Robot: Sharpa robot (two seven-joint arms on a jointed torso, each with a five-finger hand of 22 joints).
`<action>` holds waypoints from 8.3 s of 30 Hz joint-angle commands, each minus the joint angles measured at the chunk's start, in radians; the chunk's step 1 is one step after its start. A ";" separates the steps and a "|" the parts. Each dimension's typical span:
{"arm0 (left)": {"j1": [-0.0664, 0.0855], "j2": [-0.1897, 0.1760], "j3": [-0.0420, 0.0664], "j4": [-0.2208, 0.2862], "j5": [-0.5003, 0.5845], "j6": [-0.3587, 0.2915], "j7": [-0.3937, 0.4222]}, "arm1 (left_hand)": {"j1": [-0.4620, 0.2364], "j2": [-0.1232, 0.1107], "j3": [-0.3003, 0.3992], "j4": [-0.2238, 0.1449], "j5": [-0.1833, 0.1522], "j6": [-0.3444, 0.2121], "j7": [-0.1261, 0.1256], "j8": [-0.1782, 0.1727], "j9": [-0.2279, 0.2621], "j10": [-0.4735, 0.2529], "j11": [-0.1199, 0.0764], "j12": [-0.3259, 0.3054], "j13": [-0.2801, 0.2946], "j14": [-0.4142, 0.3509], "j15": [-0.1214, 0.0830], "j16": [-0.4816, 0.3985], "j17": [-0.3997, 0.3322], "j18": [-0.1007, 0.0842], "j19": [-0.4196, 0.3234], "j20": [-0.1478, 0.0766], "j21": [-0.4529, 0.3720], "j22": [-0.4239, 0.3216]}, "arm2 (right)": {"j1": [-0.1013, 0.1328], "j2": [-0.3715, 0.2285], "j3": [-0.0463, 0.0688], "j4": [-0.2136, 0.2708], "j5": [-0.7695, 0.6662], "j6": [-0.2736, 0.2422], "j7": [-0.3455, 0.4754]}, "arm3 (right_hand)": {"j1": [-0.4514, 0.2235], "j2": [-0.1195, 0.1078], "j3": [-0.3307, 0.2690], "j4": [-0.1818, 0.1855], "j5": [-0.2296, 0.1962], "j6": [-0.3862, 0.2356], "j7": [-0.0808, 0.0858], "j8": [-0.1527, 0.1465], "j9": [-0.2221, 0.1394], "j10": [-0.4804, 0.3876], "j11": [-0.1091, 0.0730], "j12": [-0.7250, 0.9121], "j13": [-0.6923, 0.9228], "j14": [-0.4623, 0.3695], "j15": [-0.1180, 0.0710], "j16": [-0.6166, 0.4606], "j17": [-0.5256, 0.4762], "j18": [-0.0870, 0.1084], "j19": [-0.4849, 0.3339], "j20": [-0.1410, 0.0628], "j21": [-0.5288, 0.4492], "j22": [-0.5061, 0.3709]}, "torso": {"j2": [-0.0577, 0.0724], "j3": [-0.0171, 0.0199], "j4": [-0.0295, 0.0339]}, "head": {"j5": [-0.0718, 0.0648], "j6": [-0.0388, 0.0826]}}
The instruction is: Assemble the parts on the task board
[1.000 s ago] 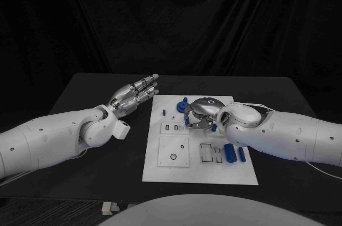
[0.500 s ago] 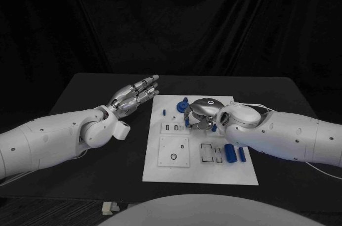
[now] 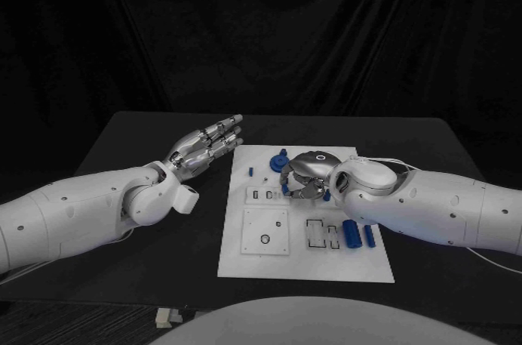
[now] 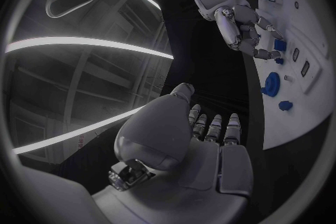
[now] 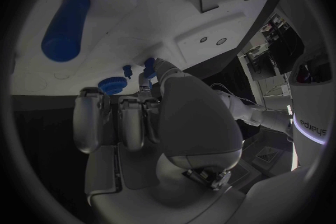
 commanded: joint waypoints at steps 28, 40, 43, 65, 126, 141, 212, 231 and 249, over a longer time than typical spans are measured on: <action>-0.002 -0.003 0.001 0.002 0.002 0.010 0.006 | 0.001 0.000 0.013 -0.003 0.003 0.001 0.006 0.003 0.000 0.000 0.007 -0.003 -0.001 0.000 0.008 -0.004 -0.001 0.021 0.001 0.009 -0.006 -0.001 | -0.002 -0.021 0.001 0.013 -0.007 -0.033 0.008 | -0.058 -0.050 -0.050 0.035 -0.180 -0.135 -0.010 -0.119 -0.100 0.104 -0.001 0.004 0.263 0.105 0.007 0.003 0.263 0.017 -0.027 0.007 -0.062 0.187 | 0.000 0.0002 -0.0001 | 0.006 0.000; -0.002 -0.013 0.001 0.006 0.002 0.002 0.004 | 0.001 -0.001 0.013 -0.003 0.002 0.002 0.005 0.003 0.000 0.000 0.007 -0.003 -0.001 0.000 0.007 -0.004 -0.001 0.021 0.001 0.009 -0.006 -0.001 | 0.078 -0.115 0.001 0.108 -0.007 -0.167 0.048 | -0.191 -0.133 -0.385 0.049 -0.203 -0.134 -0.009 -0.121 -0.131 0.104 -0.002 0.004 0.263 0.105 0.005 0.003 0.263 0.020 -0.038 0.003 -0.084 0.183 | -0.001 0.0002 -0.0008 | -0.005 0.000; -0.002 -0.014 0.001 0.007 0.002 0.000 0.005 | 0.000 -0.002 0.014 -0.004 0.002 0.003 0.006 0.003 0.000 0.000 0.007 -0.003 -0.001 0.000 0.007 -0.004 -0.001 0.022 0.001 0.011 -0.006 -0.001 | 0.110 -0.147 0.001 0.133 0.007 -0.216 0.068 | -0.200 -0.130 -0.399 0.049 -0.203 -0.128 -0.008 -0.118 -0.132 0.104 -0.001 0.004 0.263 0.105 0.006 0.003 0.263 0.021 -0.040 0.004 -0.087 0.182 | -0.001 0.0001 -0.0008 | -0.011 0.000; 0.145 -0.041 0.002 0.100 -0.251 -0.279 0.055 | 0.032 -0.114 0.086 0.087 -0.210 0.406 0.117 0.084 0.048 0.692 0.189 0.208 0.321 0.710 0.087 0.303 0.240 0.051 0.587 0.114 0.338 0.159 | 0.191 -0.314 0.001 0.148 0.249 -0.368 0.170 | -0.297 0.167 -0.340 0.038 -0.126 0.127 0.002 0.010 -0.083 0.104 0.014 0.004 0.263 0.105 0.019 0.003 0.263 0.000 0.018 0.016 0.006 0.211 | -0.005 0.0016 -0.0042 | -0.007 0.000; 0.309 0.582 0.002 -0.352 -0.711 0.496 -1.245 | -0.421 0.001 -0.134 0.069 -0.491 0.850 0.075 0.164 0.222 1.571 0.034 1.567 1.569 1.570 -0.109 1.567 1.569 -0.109 1.519 -0.068 1.541 1.518 | 0.177 -0.270 0.000 0.127 0.328 -0.206 0.117 | -0.277 0.204 -0.363 0.037 -0.054 0.126 0.004 0.003 -0.075 0.104 0.017 0.004 0.263 0.105 0.021 0.003 0.263 0.006 0.005 0.019 -0.015 0.204 | -0.017 0.0447 -0.0609 | 0.054 0.000; 0.277 0.606 0.002 -0.390 -0.711 0.483 -1.250 | -0.414 -0.016 -0.102 0.038 -0.526 0.876 0.069 0.141 0.221 1.571 0.026 1.567 1.569 1.570 -0.118 1.567 1.569 -0.110 1.523 -0.077 1.540 1.519 | 0.174 -0.264 0.000 0.119 0.328 -0.196 0.112 | -0.270 0.205 -0.366 0.037 -0.043 0.125 0.004 0.001 -0.075 0.104 0.018 0.004 0.263 0.105 0.022 0.003 0.263 0.007 0.002 0.019 -0.019 0.202 | -0.019 0.0426 -0.0614 | 0.052 0.000; 0.184 0.638 0.002 -0.467 -0.711 0.459 -1.231 | -0.403 -0.028 -0.040 -0.018 -0.495 0.904 0.060 0.110 0.230 1.571 0.018 1.567 1.569 1.570 -0.127 1.567 1.569 -0.100 1.490 -0.087 1.517 1.488 | 0.165 -0.268 0.000 0.116 0.328 -0.156 0.096 | -0.261 0.207 -0.372 0.038 -0.032 0.126 0.005 -0.001 -0.074 0.104 0.019 0.004 0.263 0.105 0.023 0.003 0.263 0.011 -0.009 0.020 -0.038 0.196 | -0.024 0.0377 -0.0620 | 0.054 0.000; 0.181 0.641 0.002 -0.475 -0.711 0.457 -1.230 | -0.378 -0.039 -0.003 -0.060 -0.466 0.911 0.055 0.102 0.240 1.571 0.013 1.567 1.569 1.570 -0.132 1.567 1.569 -0.099 1.488 -0.091 1.514 1.487 | 0.164 -0.270 0.000 0.116 0.328 -0.147 0.089 | -0.260 0.207 -0.374 0.038 -0.033 0.126 0.005 -0.002 -0.074 0.104 0.020 0.004 0.263 0.105 0.023 0.003 0.263 0.015 -0.017 0.021 -0.052 0.191 | -0.025 0.0375 -0.0607 | 0.054 0.000; 0.180 0.641 0.002 -0.476 -0.711 0.461 -1.229 | -0.322 -0.064 0.085 -0.153 -0.424 0.910 0.051 0.083 0.253 1.571 0.008 1.567 1.569 1.570 -0.137 1.567 1.569 -0.099 1.486 -0.096 1.510 1.487 | 0.164 -0.269 0.000 0.115 0.328 -0.139 0.084 | -0.257 0.207 -0.376 0.037 -0.033 0.127 0.005 -0.002 -0.074 0.104 0.020 0.004 0.263 0.105 0.023 0.003 0.263 0.017 -0.023 0.021 -0.060 0.188 | -0.025 0.0375 -0.0607 | 0.060 0.000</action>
